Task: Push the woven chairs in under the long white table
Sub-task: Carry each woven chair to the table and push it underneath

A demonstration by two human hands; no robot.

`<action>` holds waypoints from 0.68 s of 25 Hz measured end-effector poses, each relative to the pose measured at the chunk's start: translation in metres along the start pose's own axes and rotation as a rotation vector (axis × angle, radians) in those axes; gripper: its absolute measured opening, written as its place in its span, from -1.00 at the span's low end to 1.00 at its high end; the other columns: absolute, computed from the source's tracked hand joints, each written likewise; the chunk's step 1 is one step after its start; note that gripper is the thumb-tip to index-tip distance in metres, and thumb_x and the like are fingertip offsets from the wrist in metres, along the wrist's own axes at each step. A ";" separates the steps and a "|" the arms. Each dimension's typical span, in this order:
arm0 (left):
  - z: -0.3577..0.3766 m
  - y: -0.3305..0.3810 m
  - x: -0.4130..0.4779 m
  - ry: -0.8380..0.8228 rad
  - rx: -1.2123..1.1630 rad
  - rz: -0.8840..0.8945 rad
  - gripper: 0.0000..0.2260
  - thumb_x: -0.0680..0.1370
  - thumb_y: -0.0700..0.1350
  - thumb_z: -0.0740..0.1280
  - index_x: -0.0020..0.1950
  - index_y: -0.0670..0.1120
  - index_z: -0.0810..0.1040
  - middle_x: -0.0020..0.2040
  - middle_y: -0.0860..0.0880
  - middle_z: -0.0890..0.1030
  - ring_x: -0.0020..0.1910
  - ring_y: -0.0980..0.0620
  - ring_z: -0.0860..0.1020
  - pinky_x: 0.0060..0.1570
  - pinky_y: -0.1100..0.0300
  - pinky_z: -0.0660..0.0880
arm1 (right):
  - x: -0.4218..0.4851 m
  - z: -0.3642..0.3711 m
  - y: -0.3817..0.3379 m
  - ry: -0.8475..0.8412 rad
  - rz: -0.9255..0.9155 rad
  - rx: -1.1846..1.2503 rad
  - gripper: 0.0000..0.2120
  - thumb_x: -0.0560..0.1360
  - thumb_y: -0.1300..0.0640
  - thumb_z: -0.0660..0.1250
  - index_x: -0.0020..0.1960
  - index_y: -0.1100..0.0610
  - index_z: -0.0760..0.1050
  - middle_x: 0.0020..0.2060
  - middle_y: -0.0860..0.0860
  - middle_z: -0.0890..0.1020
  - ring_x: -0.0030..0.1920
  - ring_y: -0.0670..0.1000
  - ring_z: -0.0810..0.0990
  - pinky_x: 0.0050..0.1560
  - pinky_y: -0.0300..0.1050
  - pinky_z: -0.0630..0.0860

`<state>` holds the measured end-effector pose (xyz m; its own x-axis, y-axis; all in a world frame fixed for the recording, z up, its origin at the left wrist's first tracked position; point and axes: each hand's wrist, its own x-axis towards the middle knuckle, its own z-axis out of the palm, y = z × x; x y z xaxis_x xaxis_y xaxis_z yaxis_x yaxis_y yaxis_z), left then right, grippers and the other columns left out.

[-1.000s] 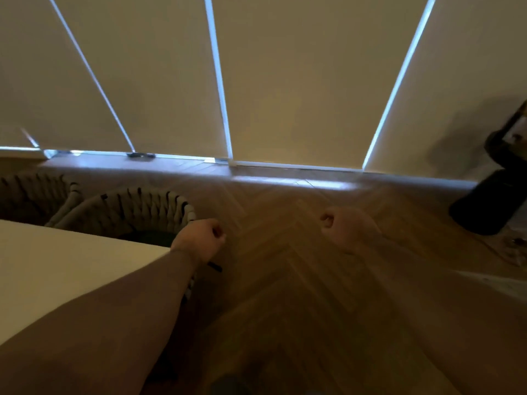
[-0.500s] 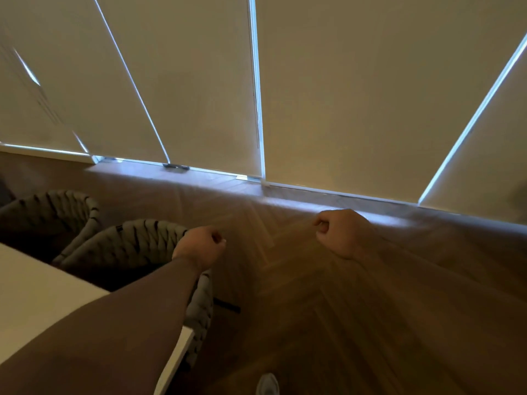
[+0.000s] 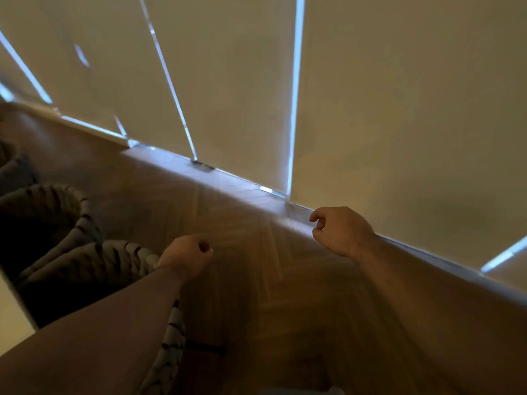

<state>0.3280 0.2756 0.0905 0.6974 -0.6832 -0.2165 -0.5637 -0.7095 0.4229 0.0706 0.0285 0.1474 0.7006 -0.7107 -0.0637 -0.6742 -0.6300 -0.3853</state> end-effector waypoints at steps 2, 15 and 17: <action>0.004 0.005 0.011 0.046 -0.036 -0.091 -0.94 0.60 0.06 0.38 -0.03 0.13 0.64 -0.07 0.08 0.66 -0.06 0.06 0.62 0.03 -0.01 0.65 | 0.046 -0.003 0.001 -0.072 -0.085 -0.025 -0.70 0.54 0.04 0.39 0.26 -0.12 0.65 0.05 -0.11 0.70 0.12 0.04 0.64 0.05 -0.08 0.50; -0.003 -0.125 0.087 0.171 -0.204 -0.692 -0.95 0.62 0.06 0.35 -0.02 0.15 0.59 -0.07 0.09 0.61 -0.08 0.10 0.57 0.01 0.06 0.60 | 0.270 0.105 -0.183 -0.427 -0.607 -0.171 -0.68 0.56 0.07 0.40 0.31 -0.04 0.65 0.14 0.00 0.72 0.16 0.09 0.66 0.04 -0.12 0.49; -0.016 -0.150 0.105 0.165 -0.222 -0.757 -0.97 0.61 0.05 0.36 -0.01 0.15 0.59 -0.05 0.11 0.60 -0.07 0.11 0.55 0.03 0.07 0.59 | 0.299 0.122 -0.217 -0.460 -0.659 -0.205 -0.67 0.57 0.07 0.39 0.33 -0.03 0.64 0.18 0.01 0.71 0.18 0.08 0.65 0.04 -0.14 0.45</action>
<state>0.4932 0.3133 0.0186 0.9212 0.0165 -0.3888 0.1777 -0.9067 0.3826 0.4552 -0.0094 0.0993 0.9625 -0.0048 -0.2712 -0.0901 -0.9487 -0.3032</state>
